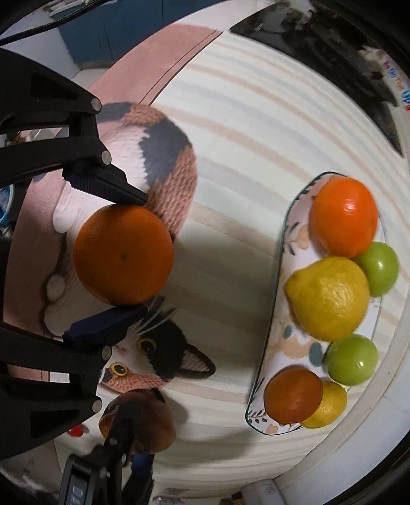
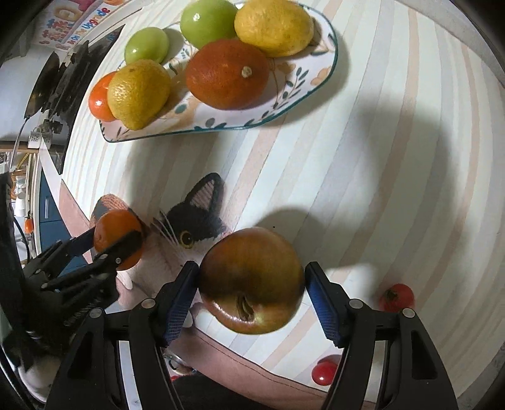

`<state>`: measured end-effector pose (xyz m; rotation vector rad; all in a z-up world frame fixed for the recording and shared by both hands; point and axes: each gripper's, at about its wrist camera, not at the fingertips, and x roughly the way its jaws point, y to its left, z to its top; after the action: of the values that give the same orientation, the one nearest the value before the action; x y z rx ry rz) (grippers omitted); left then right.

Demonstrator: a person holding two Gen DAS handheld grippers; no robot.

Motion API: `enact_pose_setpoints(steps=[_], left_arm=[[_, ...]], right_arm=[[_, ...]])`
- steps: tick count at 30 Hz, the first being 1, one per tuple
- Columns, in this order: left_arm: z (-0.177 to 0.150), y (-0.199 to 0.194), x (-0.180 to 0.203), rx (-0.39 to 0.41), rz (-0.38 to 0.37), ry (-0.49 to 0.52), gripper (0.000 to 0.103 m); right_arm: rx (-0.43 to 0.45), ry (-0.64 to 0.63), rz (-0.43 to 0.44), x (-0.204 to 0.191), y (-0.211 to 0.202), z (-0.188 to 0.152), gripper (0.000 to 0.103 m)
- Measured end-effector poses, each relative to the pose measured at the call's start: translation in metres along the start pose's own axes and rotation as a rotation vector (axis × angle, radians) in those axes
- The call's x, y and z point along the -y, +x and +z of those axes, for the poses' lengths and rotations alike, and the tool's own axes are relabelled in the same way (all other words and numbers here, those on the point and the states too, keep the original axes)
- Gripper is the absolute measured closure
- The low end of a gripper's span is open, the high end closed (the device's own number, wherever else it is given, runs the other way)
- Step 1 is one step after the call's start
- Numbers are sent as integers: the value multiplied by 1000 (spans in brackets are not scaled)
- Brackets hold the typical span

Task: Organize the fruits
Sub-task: 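Carry the pear and tangerine onto the plate and open both tools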

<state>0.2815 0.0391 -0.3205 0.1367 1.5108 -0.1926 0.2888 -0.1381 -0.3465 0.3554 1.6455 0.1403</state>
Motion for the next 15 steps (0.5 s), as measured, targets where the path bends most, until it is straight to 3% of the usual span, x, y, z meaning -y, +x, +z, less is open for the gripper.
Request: enact_pose_setpoints(steps=[10, 15], left_arm=[[-5, 2, 6, 7, 4, 3, 42], [0, 2, 4, 11, 3, 0, 42]], right_arm=[[-30, -29, -18, 1, 2, -12, 31], [4, -52, -27, 1, 1, -17, 34]])
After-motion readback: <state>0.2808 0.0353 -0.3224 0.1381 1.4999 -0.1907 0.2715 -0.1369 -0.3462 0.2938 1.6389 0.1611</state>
